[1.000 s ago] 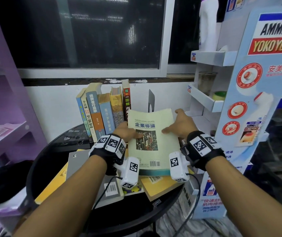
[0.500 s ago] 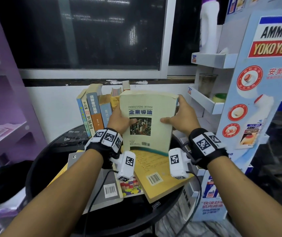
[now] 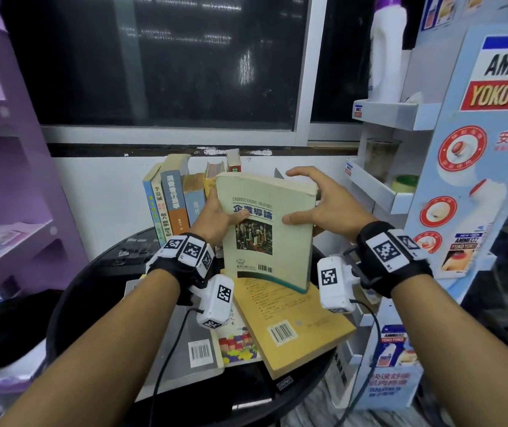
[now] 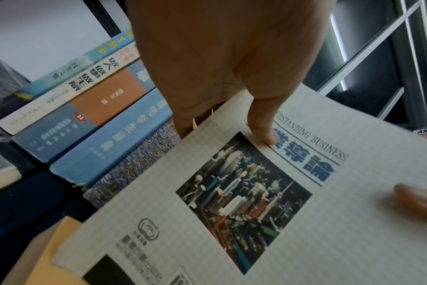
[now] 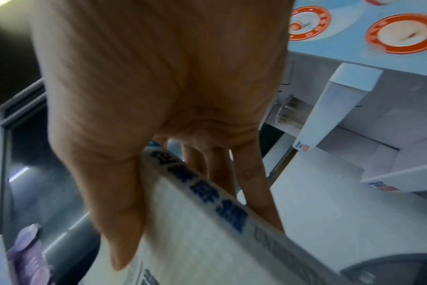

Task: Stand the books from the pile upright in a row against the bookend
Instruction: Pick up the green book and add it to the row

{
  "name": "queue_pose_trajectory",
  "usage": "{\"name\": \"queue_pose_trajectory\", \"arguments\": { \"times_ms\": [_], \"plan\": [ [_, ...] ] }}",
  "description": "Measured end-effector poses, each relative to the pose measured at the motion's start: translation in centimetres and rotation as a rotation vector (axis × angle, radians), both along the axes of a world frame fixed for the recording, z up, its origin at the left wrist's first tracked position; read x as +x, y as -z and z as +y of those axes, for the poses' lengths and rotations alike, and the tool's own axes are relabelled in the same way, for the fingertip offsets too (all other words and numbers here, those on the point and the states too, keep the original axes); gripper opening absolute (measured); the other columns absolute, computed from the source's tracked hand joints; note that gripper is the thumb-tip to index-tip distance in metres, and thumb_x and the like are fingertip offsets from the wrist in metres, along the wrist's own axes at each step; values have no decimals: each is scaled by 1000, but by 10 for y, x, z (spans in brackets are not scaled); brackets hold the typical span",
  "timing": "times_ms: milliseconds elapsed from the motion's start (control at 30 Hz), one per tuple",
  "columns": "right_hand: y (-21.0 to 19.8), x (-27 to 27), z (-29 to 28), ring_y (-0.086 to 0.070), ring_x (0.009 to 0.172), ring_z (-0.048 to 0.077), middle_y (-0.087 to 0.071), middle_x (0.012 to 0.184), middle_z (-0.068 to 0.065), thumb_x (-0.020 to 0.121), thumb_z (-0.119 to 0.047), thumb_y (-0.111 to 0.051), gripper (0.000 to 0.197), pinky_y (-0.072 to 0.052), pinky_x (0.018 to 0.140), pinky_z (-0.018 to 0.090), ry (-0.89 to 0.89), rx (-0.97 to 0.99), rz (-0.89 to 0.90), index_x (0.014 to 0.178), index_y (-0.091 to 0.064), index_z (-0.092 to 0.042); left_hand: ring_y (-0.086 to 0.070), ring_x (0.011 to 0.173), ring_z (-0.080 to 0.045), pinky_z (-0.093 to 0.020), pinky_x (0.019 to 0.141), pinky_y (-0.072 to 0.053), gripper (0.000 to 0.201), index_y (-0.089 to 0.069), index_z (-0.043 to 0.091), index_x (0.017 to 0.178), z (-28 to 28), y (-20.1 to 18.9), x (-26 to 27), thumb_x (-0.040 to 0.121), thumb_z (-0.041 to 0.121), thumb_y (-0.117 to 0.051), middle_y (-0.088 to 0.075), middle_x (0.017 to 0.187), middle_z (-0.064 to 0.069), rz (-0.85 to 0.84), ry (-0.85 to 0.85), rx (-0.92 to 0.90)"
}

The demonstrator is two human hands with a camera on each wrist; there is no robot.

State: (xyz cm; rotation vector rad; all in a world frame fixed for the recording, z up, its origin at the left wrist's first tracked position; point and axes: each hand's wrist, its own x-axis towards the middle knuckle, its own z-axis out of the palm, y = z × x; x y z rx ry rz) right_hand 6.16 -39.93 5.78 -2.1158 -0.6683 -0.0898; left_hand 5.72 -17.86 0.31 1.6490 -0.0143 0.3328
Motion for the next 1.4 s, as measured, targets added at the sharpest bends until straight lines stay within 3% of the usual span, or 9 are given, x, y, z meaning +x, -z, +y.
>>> {"name": "queue_pose_trajectory", "arguments": {
  "times_ms": [200,300,400,500,600,733,933,1167,1400],
  "plan": [
    [-14,-5,10,-64,97,15,-59,121,-5,76,-19,-79,65,-56,55,18,-39,-102,-118,132,-52,-35,-65,96,-14,-42,87,-54,45,-44,18,123,3,-6,5,85,8,-67,-65,109,1,-39,-7,193],
    [-15,-3,9,-62,102,15,-61,120,-4,77,-18,-79,64,-58,67,22,22,-56,-122,134,-54,-30,-61,100,-12,-27,83,-51,47,-46,22,121,9,-14,7,82,13,-71,-61,108,7,-49,-34,348],
    [-19,-1,8,-63,97,13,-62,116,-3,76,-16,-80,64,-57,65,21,72,-16,-91,134,-54,-27,-52,106,-10,-17,82,-41,57,-45,15,130,17,-25,13,81,15,-73,-54,119,4,-82,-107,537],
    [-22,0,8,-63,93,13,-62,114,-2,76,-14,-79,65,-58,61,23,113,1,-85,135,-54,-25,-48,113,-12,-23,93,-37,56,-47,17,132,27,-31,23,82,18,-71,-51,130,-3,-129,-252,695],
    [-25,1,11,-63,95,16,-59,110,-4,78,-13,-78,63,-61,68,33,161,16,-117,135,-53,-24,-43,126,-22,-37,106,-35,53,-48,20,133,36,-30,35,84,26,-68,-48,135,-7,-115,-358,768],
    [-27,11,19,-63,98,20,-59,112,-1,79,-15,-77,61,-61,74,42,226,33,-148,134,-52,-23,-42,128,-27,-48,108,-35,56,-45,23,137,41,-29,51,85,34,-64,-45,138,-9,-100,-385,761],
    [-22,32,37,-63,98,22,-63,118,5,82,-17,-74,50,-60,74,39,295,27,-194,129,-55,-23,-41,129,-27,-52,108,-34,63,-36,33,142,45,-26,74,86,49,-58,-39,143,-7,-106,-354,884],
    [-15,60,63,-59,103,24,-60,120,5,85,-19,-71,49,-59,78,41,326,28,-208,131,-53,-22,-38,130,-23,-45,105,-35,58,-41,39,137,48,-26,96,84,54,-57,-41,143,1,-128,-375,996],
    [-5,89,85,-54,113,25,-58,124,7,84,-23,-72,62,-56,89,43,347,27,-202,140,-46,-27,-45,123,-19,-46,102,-41,41,-52,30,116,59,-33,109,80,40,-69,-48,133,3,-206,-263,883]
  ]
}}
